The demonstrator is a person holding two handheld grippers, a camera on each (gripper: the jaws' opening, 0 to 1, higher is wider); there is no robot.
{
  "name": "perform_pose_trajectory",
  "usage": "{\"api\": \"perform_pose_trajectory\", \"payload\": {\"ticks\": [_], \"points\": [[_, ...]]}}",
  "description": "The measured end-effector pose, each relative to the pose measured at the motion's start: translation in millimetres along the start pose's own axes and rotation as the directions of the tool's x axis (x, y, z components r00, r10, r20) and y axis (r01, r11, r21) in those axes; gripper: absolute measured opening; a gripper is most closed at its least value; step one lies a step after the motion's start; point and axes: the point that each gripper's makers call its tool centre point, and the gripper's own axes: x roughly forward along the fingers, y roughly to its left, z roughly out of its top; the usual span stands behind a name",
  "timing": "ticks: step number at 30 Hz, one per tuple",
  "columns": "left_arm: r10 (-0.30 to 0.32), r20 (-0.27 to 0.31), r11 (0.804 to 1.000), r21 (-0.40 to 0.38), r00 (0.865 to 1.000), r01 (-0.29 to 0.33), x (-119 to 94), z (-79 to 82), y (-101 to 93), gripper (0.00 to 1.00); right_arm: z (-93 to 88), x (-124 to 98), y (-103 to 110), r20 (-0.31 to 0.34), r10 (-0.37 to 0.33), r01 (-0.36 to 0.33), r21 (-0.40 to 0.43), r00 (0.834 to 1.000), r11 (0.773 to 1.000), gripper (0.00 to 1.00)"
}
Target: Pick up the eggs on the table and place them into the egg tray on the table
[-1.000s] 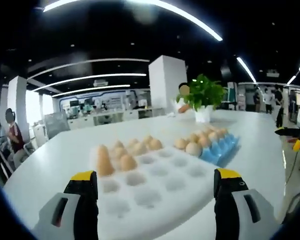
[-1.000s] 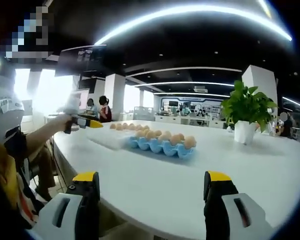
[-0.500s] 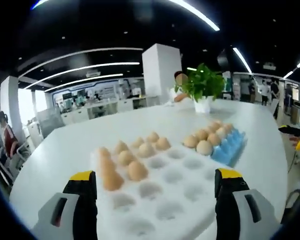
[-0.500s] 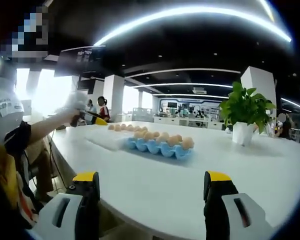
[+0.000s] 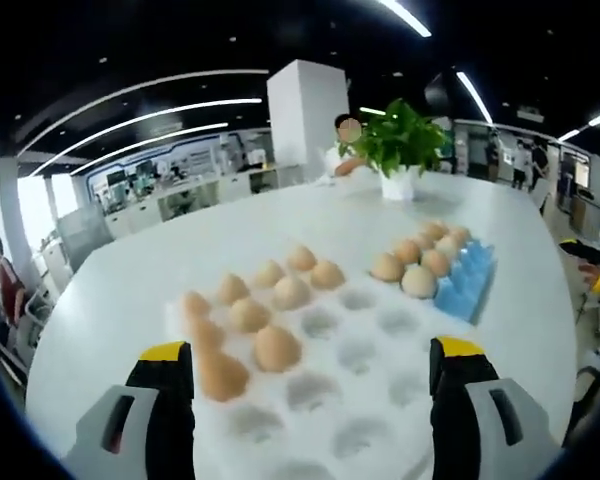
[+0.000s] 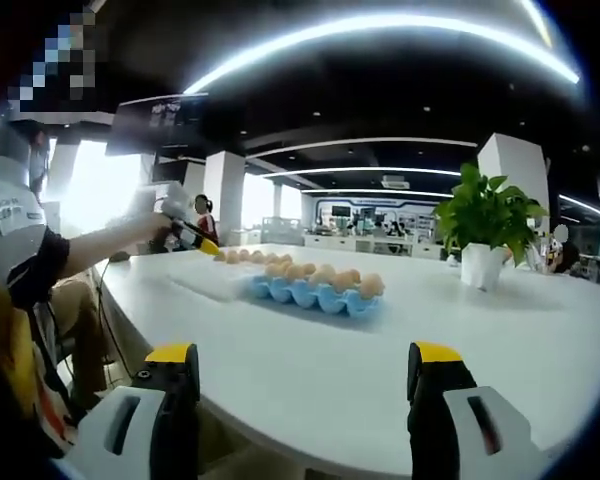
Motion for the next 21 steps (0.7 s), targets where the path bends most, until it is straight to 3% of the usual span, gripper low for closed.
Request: {"api": "perform_pose_trajectory", "payload": {"ticks": [10, 21], "points": [[-0.049, -0.1, 0.997, 0.054, 0.994, 0.055, 22, -8.0, -1.8, 0.97, -2.4, -4, -3, 0.0, -0.012, 0.012, 0.012, 1.0, 1.0, 0.89], [-0.037, -0.162, 0.994, 0.1, 0.986, 0.054, 30, -4.7, 13.2, 0.88, -4.0, -8, -5, 0.002, -0.026, 0.026, 0.02, 1.0, 0.999, 0.89]]}}
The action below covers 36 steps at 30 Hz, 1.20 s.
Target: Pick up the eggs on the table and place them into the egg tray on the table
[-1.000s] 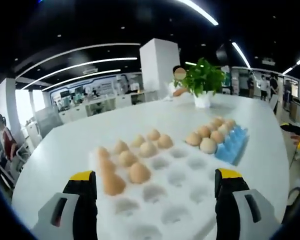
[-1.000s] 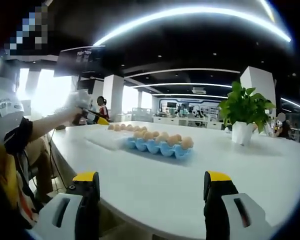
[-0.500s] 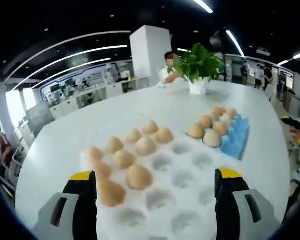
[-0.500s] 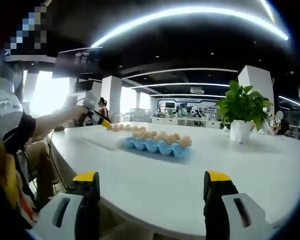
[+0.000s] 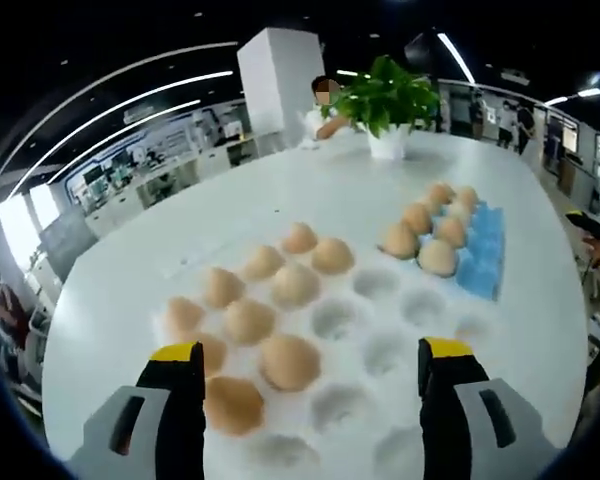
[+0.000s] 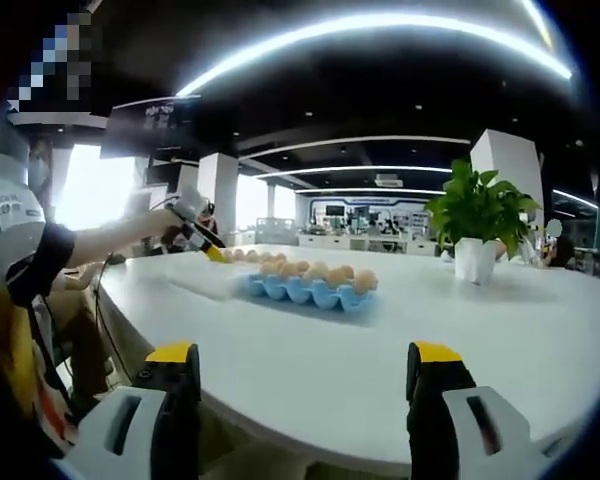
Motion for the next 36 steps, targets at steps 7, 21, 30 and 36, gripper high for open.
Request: {"api": "perform_pose_trajectory", "payload": {"ticks": [7, 21, 30, 36], "points": [[-0.012, -0.068, 1.0, 0.01, 0.998, 0.012, 7, -6.4, 4.1, 0.76, -0.8, 1, 3, -0.002, 0.005, -0.005, -0.002, 1.0, 1.0, 0.89], [-0.032, -0.124, 0.999, 0.027, 0.992, 0.035, 15, -8.0, 15.6, 0.55, -0.3, -1, 1, 0.003, -0.006, 0.005, 0.001, 1.0, 1.0, 0.89], [-0.054, -0.142, 0.998, 0.035, 0.988, 0.059, 17, -8.4, 11.2, 0.46, 0.8, -1, 0, 0.003, -0.006, 0.006, -0.001, 1.0, 1.0, 0.89], [-0.067, -0.155, 0.996, 0.053, 0.986, 0.076, 17, -8.3, 4.8, 0.42, 0.5, -2, -1, 0.003, -0.009, 0.009, 0.001, 1.0, 1.0, 0.89]]}}
